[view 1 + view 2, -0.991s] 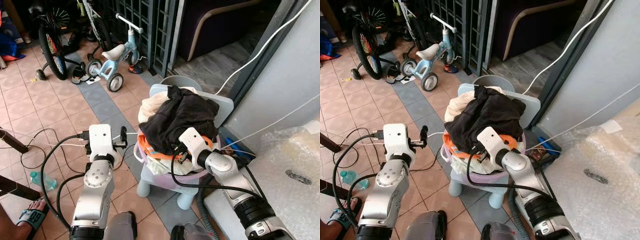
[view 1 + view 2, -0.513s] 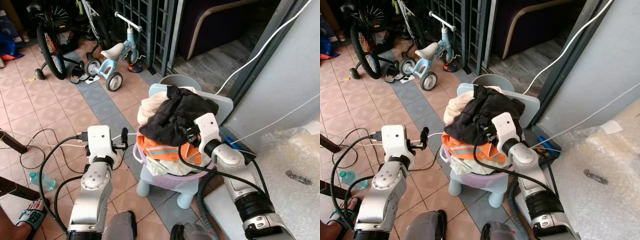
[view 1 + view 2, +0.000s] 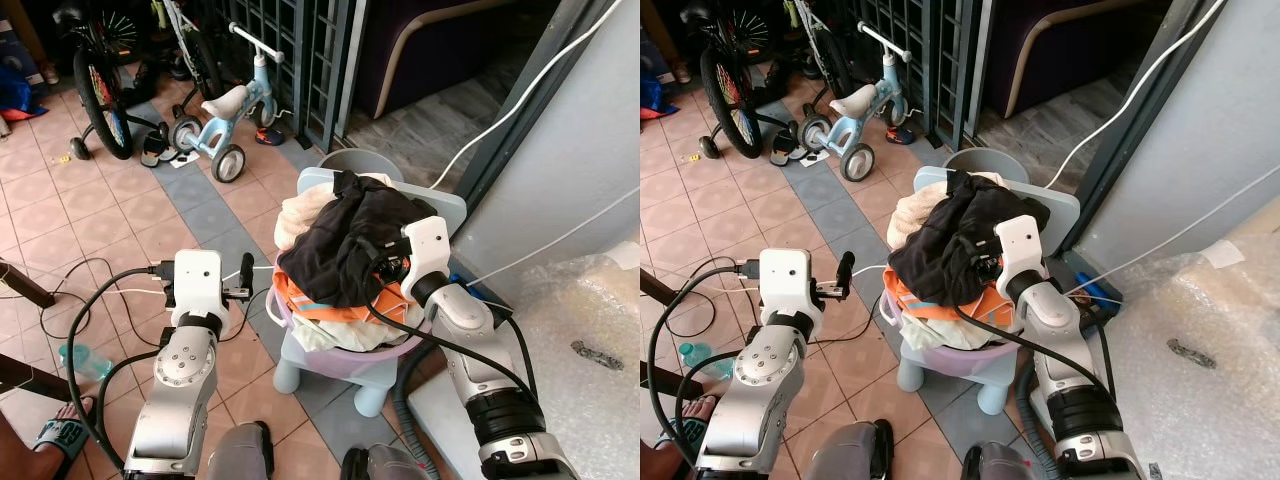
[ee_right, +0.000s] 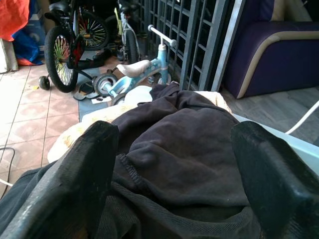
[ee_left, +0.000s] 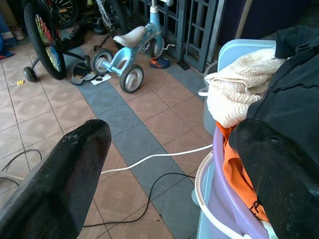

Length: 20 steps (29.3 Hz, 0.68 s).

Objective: Clothes washing

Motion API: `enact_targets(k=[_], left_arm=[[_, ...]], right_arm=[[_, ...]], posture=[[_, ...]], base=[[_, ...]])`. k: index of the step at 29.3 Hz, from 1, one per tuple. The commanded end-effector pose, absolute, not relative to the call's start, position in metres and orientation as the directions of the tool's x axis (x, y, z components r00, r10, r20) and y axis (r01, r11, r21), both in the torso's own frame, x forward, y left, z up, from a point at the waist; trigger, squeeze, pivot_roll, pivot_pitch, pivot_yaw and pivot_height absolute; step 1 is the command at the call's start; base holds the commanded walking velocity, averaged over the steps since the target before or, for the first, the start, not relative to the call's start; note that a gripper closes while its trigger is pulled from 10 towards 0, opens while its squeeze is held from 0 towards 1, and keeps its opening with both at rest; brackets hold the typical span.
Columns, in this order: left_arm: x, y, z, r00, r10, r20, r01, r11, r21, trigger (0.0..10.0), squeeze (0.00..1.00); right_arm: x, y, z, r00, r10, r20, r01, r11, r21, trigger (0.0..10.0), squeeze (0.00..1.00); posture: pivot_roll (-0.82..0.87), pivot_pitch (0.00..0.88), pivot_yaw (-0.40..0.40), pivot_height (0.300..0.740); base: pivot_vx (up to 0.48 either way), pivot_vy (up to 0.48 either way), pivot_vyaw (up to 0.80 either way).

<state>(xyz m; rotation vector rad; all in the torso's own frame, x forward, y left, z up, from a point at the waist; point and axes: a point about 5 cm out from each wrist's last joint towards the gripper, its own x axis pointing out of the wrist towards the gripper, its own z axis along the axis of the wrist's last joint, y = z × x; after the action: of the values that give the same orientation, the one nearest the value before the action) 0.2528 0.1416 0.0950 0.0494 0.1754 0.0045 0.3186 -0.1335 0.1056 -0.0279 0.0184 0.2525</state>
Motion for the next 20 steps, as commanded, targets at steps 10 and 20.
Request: enact_targets(k=[10, 20], left_arm=[[0.257, 0.134, 0.098, 0.987, -0.032, -0.159, 0.045, 0.996, 0.081, 10.0, 0.00], [0.262, 0.136, 0.098, 0.987, -0.027, -0.161, 0.040, 0.996, 0.074, 10.0, 0.00]], right_arm=[[0.327, -0.134, 0.100, 0.990, 0.126, -0.070, -0.129, 0.991, -0.036, 10.0, 0.00], [0.329, -0.128, 0.088, 0.986, 0.098, -0.135, -0.102, 0.994, -0.024, 10.0, 0.00]], posture=[[0.12, 0.091, -0.006, 0.740], [0.12, 0.095, -0.006, 0.740]], base=[[0.000, 0.190, -0.05], [0.000, 0.000, -0.53]])
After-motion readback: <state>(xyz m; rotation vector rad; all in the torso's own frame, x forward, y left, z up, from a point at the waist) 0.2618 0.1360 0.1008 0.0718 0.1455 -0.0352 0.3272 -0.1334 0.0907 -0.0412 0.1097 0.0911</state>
